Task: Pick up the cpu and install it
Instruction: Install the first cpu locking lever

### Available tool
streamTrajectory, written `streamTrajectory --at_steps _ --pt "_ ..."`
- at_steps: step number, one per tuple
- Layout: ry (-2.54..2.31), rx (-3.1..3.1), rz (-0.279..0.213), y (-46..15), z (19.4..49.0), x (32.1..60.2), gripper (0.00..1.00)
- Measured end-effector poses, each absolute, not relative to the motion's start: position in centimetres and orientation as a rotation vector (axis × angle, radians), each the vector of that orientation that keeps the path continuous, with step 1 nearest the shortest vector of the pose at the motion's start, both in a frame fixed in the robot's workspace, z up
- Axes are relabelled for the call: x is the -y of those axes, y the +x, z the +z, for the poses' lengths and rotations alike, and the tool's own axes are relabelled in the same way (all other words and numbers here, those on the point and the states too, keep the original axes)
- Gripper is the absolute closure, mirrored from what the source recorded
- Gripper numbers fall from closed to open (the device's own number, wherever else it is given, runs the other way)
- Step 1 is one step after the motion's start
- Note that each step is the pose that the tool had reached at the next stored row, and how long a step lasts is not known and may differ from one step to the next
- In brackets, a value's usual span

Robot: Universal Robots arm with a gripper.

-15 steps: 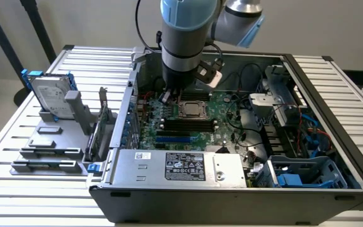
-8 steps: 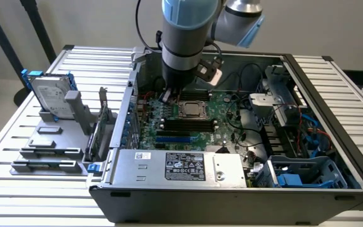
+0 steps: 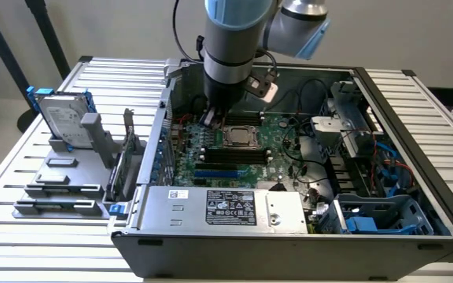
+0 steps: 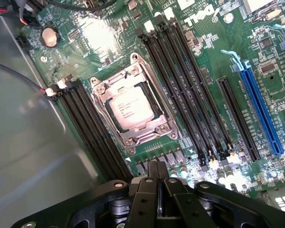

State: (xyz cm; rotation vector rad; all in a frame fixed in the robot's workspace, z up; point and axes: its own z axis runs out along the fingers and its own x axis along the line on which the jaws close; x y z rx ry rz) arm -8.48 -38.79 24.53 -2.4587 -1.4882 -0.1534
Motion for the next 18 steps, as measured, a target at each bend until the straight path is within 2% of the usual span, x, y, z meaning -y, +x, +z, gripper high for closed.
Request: streamTrajectory --at_steps 5,18 --pt "-2.499 1.515 -0.114 -8.46 24.51 38.05 0.89" --pt "-2.499 1.524 -0.109 -8.46 24.51 37.67 0.89"
